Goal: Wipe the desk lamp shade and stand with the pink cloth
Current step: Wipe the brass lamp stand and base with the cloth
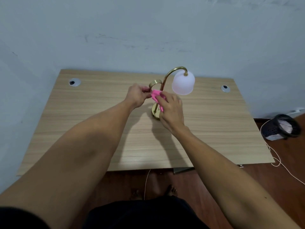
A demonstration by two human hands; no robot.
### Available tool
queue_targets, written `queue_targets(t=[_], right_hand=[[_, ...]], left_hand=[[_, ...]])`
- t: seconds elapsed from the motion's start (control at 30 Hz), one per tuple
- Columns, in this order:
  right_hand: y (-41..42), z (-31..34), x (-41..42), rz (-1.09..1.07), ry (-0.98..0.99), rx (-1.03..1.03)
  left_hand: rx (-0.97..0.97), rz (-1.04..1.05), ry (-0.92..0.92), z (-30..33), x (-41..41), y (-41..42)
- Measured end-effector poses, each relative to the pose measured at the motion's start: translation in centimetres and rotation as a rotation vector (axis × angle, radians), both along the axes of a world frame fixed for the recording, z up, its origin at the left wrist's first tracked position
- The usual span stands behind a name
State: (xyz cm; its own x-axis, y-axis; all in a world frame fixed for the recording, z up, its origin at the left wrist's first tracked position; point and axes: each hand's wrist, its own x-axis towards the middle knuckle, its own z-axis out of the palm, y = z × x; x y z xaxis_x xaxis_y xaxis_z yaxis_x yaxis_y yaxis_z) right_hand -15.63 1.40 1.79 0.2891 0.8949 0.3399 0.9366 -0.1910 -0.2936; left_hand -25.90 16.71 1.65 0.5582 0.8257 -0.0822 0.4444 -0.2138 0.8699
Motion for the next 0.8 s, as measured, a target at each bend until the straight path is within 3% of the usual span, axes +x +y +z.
queue_targets(t=[0.17, 0.27, 0.5, 0.8], right_hand=[[-1.6, -1.3, 3.4, -0.480, 0.895, -0.165], [-2.4, -2.6, 6.0, -0.648, 1.178, -0.183], [-2.0, -5.6, 9.1, -0.773, 1.495, -0.031], [1.6, -7.2, 11.7, -0.621, 1.293, 0.013]], left_hand=[[-0.042, 0.051, -0.022, -0.2, 0.2, 0.8], [-0.070, 0.095, -0.047, -0.4, 0.5, 1.2], [-0.151, 0.276, -0.122, -1.8, 1.1, 0.9], [-0.316, 0.296, -0.050, -5.2, 3.5, -2.3]])
